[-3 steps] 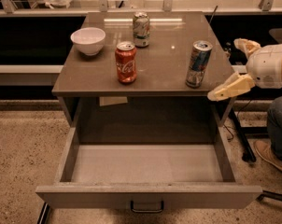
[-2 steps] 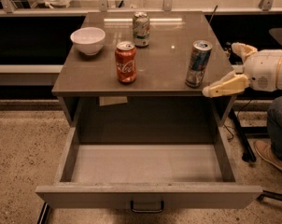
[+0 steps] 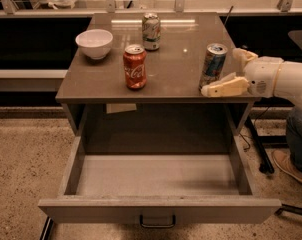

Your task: Place redbull can into top drawer

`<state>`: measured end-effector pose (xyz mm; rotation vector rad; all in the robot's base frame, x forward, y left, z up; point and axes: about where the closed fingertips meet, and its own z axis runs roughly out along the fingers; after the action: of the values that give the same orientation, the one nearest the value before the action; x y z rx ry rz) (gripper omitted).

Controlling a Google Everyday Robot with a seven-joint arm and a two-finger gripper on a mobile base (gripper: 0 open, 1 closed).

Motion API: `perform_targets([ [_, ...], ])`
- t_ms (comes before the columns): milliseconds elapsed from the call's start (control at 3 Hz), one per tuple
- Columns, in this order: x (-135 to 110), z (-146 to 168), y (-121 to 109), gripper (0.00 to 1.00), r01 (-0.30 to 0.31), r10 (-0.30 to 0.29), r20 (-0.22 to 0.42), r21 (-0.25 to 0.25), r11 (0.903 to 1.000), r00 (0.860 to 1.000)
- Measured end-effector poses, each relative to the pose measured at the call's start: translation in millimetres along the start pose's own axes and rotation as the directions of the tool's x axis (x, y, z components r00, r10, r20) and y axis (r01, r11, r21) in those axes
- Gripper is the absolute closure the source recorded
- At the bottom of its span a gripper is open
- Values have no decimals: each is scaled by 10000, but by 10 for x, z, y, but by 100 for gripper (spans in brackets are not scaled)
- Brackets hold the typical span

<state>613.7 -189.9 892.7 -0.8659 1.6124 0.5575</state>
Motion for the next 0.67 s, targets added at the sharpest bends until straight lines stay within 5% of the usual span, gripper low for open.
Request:
perform_targets([
  [667, -72, 374, -218, 42, 536, -555, 947, 217, 9983, 9940],
])
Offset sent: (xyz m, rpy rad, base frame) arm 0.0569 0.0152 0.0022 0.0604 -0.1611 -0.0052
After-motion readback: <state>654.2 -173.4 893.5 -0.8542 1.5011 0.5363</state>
